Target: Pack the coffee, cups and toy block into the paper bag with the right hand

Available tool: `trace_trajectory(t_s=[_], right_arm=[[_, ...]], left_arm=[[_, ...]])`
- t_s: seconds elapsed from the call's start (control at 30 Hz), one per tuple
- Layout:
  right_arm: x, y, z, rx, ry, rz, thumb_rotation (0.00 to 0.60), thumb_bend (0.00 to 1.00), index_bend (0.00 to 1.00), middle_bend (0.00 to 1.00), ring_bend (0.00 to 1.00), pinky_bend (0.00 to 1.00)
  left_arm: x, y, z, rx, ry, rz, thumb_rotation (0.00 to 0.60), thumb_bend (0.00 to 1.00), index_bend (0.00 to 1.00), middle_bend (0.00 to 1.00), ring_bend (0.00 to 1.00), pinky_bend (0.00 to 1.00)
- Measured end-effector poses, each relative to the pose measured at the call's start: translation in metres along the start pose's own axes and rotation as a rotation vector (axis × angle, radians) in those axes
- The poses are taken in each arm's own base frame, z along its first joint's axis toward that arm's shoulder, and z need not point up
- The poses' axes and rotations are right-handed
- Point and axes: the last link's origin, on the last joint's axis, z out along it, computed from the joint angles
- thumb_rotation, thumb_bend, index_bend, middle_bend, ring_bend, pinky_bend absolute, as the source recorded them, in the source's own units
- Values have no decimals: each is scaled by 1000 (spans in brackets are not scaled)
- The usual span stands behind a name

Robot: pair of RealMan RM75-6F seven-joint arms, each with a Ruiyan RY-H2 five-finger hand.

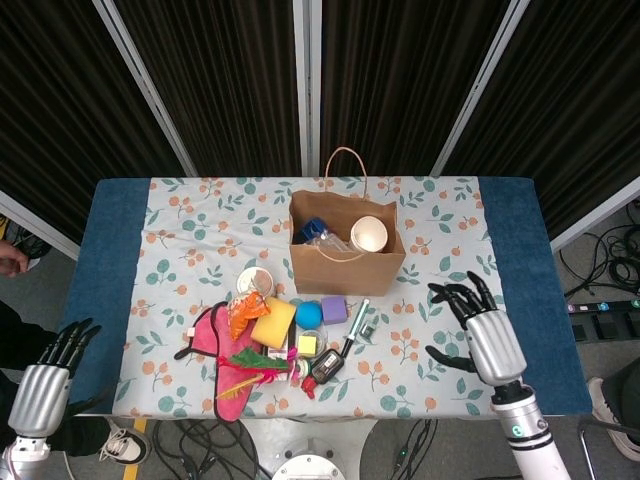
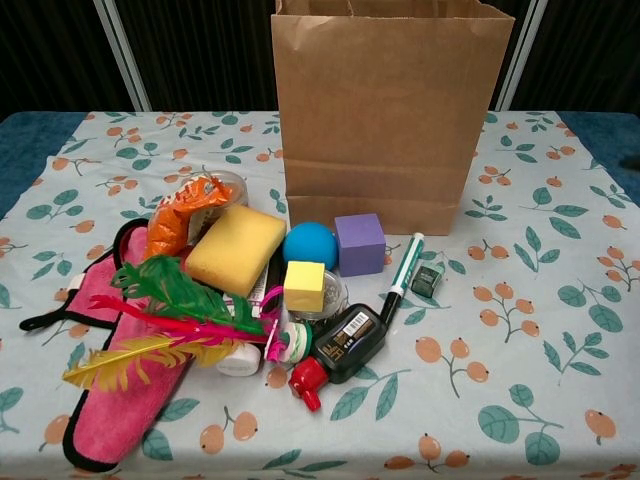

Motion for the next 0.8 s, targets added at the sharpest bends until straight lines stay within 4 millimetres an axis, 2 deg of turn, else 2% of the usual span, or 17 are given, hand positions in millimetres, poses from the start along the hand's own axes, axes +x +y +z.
trace_trajectory(t_s=[0.2,0.53,0.8], right_arm=[[-35,-19,6,36,-136,34,600,0,194,364,228,91],[-92,-61,48,60,-287,22,600,0,193,355,228,97],[-130,-89,67,75,-333,17,600,0,194,329,220,97]], left_arm=[[2,1,0,-3,21,-6,600,158,178,195,124,233],[2,0,1,0,24,-8,600,157,178,195,124,233],[4,-1,2,2,30,-13,600,157,178,195,124,233]])
